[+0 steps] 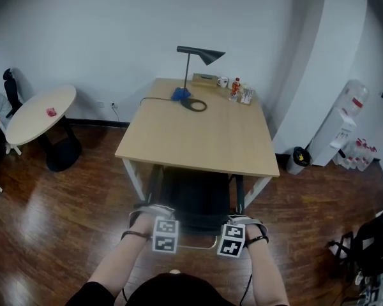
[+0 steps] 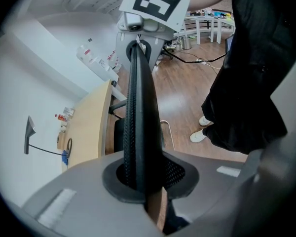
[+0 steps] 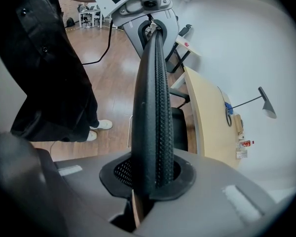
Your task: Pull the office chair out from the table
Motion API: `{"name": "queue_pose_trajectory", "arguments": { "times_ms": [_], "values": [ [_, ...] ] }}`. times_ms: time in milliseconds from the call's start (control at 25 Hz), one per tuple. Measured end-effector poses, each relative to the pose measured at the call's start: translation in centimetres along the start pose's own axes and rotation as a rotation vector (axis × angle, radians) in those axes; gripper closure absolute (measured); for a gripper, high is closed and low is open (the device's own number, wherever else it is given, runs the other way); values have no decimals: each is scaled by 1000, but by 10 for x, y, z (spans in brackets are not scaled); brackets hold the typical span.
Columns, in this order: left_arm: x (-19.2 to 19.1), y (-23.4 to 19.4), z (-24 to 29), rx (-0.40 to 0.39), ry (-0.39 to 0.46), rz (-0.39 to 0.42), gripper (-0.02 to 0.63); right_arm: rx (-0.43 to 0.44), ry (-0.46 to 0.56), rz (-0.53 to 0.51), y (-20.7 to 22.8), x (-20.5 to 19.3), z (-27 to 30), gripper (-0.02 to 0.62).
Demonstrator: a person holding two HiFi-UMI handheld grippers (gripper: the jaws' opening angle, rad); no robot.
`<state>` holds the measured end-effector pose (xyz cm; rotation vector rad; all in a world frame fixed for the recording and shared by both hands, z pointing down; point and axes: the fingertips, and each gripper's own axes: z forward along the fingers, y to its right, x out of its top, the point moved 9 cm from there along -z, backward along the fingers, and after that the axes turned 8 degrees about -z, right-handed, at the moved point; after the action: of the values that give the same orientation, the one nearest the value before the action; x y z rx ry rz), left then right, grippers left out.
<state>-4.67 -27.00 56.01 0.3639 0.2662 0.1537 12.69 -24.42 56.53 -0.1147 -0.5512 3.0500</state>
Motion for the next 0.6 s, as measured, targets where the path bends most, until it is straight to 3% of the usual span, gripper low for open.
{"name": "queue_pose_trajectory", "arguments": {
  "times_ms": [600],
  "values": [
    [5,37,-13,-21,-11,-26,555,29,7,2,-36,5,-14,541]
  ]
}}
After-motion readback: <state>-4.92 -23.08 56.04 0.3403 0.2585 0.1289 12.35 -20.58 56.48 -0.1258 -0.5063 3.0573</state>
